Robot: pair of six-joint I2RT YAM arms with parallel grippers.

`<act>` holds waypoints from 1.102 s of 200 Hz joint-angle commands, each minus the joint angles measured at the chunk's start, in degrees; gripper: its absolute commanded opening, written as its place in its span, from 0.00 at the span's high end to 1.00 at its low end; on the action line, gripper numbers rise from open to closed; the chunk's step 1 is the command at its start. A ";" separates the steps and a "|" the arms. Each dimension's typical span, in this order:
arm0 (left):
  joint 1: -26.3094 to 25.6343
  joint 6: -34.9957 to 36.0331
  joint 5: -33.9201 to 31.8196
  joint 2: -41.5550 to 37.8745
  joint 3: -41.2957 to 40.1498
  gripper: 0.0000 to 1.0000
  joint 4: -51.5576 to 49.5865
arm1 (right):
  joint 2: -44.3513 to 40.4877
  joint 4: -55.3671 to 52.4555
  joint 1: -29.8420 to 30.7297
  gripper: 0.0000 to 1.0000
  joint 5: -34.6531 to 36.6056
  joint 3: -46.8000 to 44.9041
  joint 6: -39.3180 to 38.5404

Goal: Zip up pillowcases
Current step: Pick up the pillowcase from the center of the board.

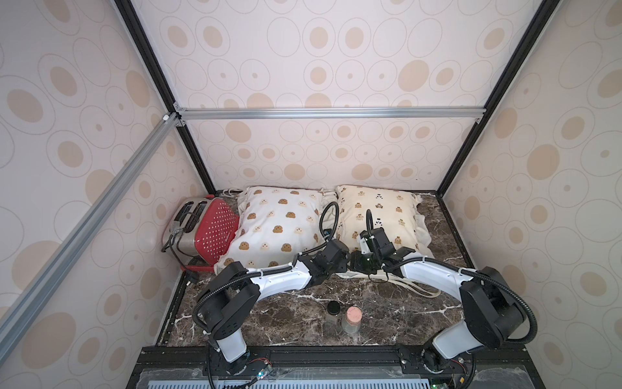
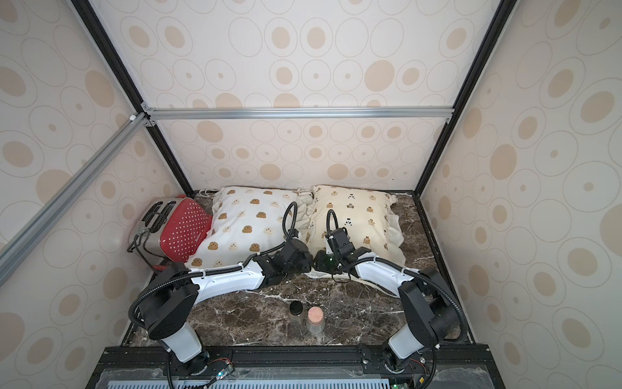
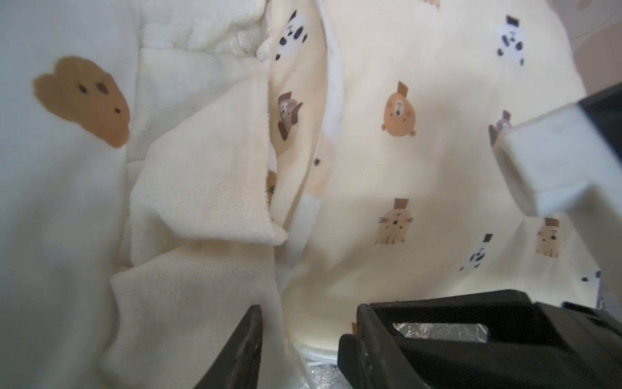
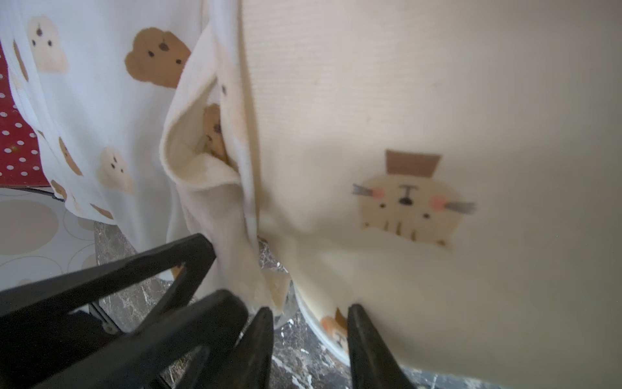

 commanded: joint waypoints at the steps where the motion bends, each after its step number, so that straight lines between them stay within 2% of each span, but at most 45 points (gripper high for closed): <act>1: 0.43 -2.61 -2.91 0.40 0.37 0.58 -1.62 | 1.92 -0.87 -0.24 0.62 2.85 2.06 -1.05; 42: 1.34 -4.82 -4.83 0.38 -1.41 0.62 -3.93 | 4.68 0.29 -1.07 0.65 4.96 2.04 -2.03; 63: 2.93 -6.09 -3.75 0.31 -3.03 0.68 -3.60 | 6.20 0.43 -1.82 0.66 5.39 1.94 -2.31; 85: 4.84 -6.80 -1.88 0.91 -4.11 0.69 -3.37 | 7.25 0.71 -2.70 0.66 5.49 1.67 -2.56; 109: 5.85 -7.91 -3.03 0.76 -5.02 0.71 -4.30 | 7.71 0.86 -3.80 0.66 5.67 1.21 -2.74; 192: 12.22 -10.02 -4.20 -2.53 -9.87 0.71 -5.56 | 4.88 -0.81 -7.69 0.67 5.25 -1.58 -4.60; 220: 12.90 -9.19 -3.76 -3.17 -9.01 0.70 -6.82 | 3.33 -1.31 -8.02 0.66 3.34 -2.32 -5.34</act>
